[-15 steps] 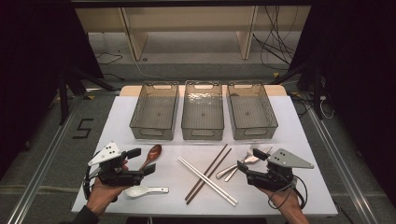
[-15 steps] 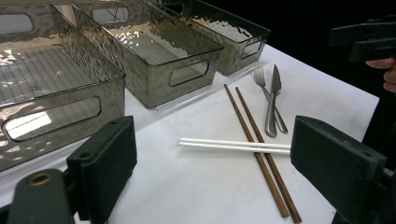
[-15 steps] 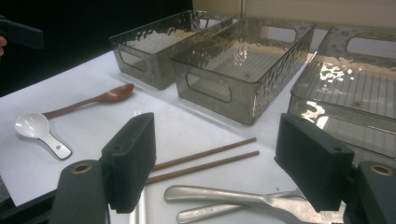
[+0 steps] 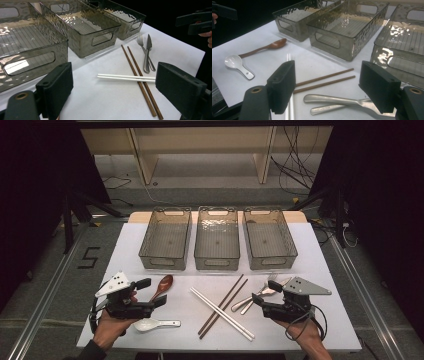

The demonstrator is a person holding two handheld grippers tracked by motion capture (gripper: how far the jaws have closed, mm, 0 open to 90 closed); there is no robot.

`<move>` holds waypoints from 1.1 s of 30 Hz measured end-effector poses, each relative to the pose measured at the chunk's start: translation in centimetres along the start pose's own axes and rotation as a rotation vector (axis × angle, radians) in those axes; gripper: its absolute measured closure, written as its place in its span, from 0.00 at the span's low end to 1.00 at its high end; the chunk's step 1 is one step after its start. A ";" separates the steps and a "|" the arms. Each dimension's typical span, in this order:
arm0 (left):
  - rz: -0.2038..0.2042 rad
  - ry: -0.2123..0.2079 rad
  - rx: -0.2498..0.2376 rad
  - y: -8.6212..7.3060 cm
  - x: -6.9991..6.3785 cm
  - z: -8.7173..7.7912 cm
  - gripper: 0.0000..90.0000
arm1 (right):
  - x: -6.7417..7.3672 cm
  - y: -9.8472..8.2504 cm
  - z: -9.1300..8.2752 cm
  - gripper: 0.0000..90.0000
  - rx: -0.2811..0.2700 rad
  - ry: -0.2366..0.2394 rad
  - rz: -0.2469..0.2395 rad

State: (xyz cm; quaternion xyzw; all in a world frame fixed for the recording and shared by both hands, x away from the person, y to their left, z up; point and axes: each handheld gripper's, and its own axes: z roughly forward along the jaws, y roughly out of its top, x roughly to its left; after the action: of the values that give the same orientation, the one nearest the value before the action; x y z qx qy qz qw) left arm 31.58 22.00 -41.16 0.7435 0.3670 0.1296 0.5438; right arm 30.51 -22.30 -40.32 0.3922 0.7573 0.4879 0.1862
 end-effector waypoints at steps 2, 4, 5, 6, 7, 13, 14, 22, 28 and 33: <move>0.000 0.000 0.000 0.0 0.0 0.0 0.16 | 0.0 0.0 0.0 0.34 0.002 -0.002 -0.003; -0.001 0.001 -0.001 0.0 0.0 0.0 0.16 | 0.0 0.1 0.0 0.34 0.004 -0.002 -0.003; 0.003 0.000 0.001 0.0 0.0 0.0 0.16 | 0.0 0.1 0.0 0.34 0.003 -0.002 -0.003; 0.000 0.001 -0.001 0.0 0.0 0.0 0.16 | 0.0 0.1 0.0 0.34 0.003 -0.002 -0.003; 0.000 0.001 -0.001 0.0 0.0 0.0 0.16 | 0.0 0.1 0.0 0.34 0.005 -0.001 -0.002; -0.002 0.002 0.001 0.0 0.0 0.1 0.16 | 0.0 0.1 0.1 0.34 0.017 -0.004 -0.010; -0.001 0.001 0.001 0.0 0.0 0.1 0.16 | 0.0 0.0 0.2 0.34 0.022 -0.007 -0.013; 0.000 0.004 0.001 0.0 0.0 0.1 0.16 | -0.1 0.2 0.4 0.34 0.049 -0.002 -0.009; 0.000 0.007 -0.001 0.0 0.1 0.0 0.16 | -0.1 0.4 0.6 0.34 0.075 0.005 -0.012; -0.005 0.013 -0.003 0.0 0.2 0.1 0.16 | -0.2 1.3 1.2 0.35 0.122 0.013 -0.017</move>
State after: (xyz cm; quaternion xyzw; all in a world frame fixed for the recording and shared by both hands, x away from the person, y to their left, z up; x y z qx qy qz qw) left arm 31.74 22.04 -41.18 0.7409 0.3722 0.1335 0.5429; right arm 31.96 -21.42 -39.80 0.3930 0.7902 0.4418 0.1613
